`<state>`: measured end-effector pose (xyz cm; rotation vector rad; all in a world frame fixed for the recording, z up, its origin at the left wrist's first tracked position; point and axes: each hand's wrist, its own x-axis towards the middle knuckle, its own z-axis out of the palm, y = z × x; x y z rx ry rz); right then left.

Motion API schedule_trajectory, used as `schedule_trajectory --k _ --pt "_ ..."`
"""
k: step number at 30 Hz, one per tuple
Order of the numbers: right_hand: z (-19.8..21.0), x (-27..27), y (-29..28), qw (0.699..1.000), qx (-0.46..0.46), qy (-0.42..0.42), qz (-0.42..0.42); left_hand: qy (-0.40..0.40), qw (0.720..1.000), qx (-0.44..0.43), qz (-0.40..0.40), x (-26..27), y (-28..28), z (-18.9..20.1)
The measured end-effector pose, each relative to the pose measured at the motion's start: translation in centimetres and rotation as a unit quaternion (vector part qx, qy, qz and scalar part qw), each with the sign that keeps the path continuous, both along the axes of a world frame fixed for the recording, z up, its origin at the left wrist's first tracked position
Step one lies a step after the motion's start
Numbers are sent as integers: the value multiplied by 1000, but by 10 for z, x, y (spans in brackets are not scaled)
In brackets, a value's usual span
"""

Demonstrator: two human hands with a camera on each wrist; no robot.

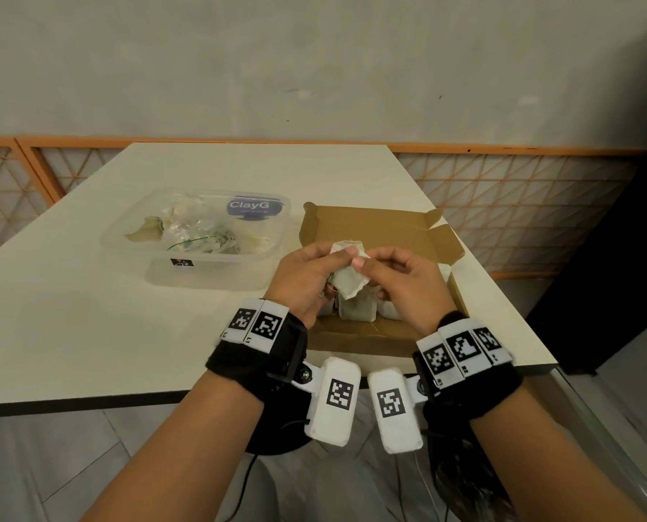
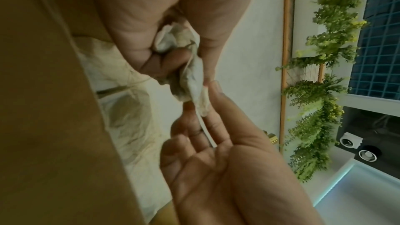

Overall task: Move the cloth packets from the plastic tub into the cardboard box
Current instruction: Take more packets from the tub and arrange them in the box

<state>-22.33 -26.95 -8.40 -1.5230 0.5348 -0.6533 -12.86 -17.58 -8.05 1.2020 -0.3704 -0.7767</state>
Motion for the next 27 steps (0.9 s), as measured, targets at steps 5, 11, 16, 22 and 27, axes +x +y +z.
schedule_trajectory --k 5,11,16,22,27 --pt "24 -3 -16 994 -100 49 -5 41 999 -8 -34 3 -1 5" --pt "43 -7 -35 978 -159 127 50 -10 998 31 -48 6 -3 1" --pt "59 -20 -61 921 -294 252 48 15 998 46 -27 10 -3 -5" --pt "56 -38 -86 793 -400 447 104 32 999 29 -16 15 0 -9" --pt "58 -37 -91 791 -357 468 167 32 999 24 -17 17 0 -11"
